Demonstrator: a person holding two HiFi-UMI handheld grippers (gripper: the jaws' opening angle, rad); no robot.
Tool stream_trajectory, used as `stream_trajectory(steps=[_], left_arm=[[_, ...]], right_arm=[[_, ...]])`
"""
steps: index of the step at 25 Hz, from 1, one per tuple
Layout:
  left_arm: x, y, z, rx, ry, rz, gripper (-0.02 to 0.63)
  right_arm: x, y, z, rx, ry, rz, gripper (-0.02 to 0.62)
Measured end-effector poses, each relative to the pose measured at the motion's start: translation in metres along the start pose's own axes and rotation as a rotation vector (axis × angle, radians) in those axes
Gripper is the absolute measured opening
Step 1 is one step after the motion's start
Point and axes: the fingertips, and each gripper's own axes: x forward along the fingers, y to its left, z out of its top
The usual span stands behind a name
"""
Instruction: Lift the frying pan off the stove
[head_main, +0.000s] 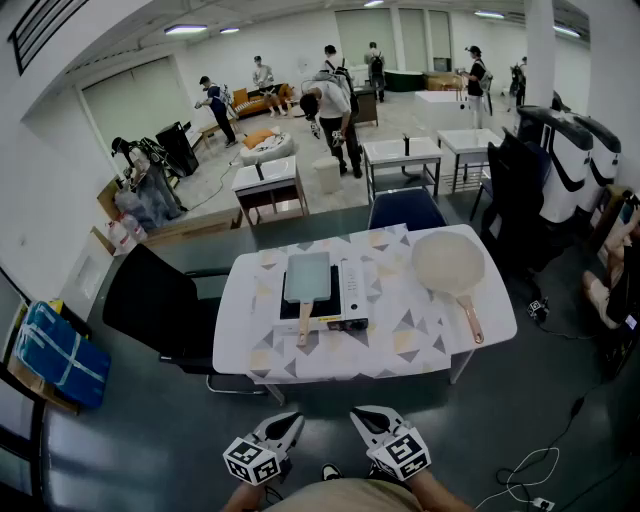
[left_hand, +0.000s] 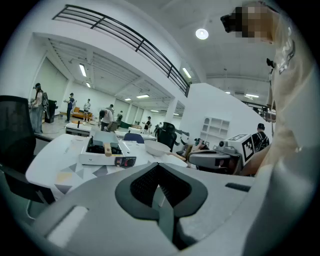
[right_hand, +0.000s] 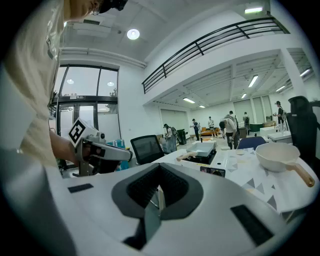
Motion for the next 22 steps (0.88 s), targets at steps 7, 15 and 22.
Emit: stream_trajectory(steps=[7, 15, 22], left_arm=[[-0.004, -0.011, -0.015, 0.029, 0.05, -0.031, 0.0], [-0.012, 0.011, -0.002, 0.068, 0.026, -0.012, 0.0], [-0.019, 0.032, -0.012, -0.017, -0.012, -0.035, 0.0]], right_arm=[[0.005, 0.003, 0.0, 0.002, 0.008, -0.005, 0.003], [0.017, 0.007, 0.014, -0.018, -0.007, -0.028, 0.003], [0.026, 0.016, 0.002, -0.024, 0.037, -0.068, 0.003]])
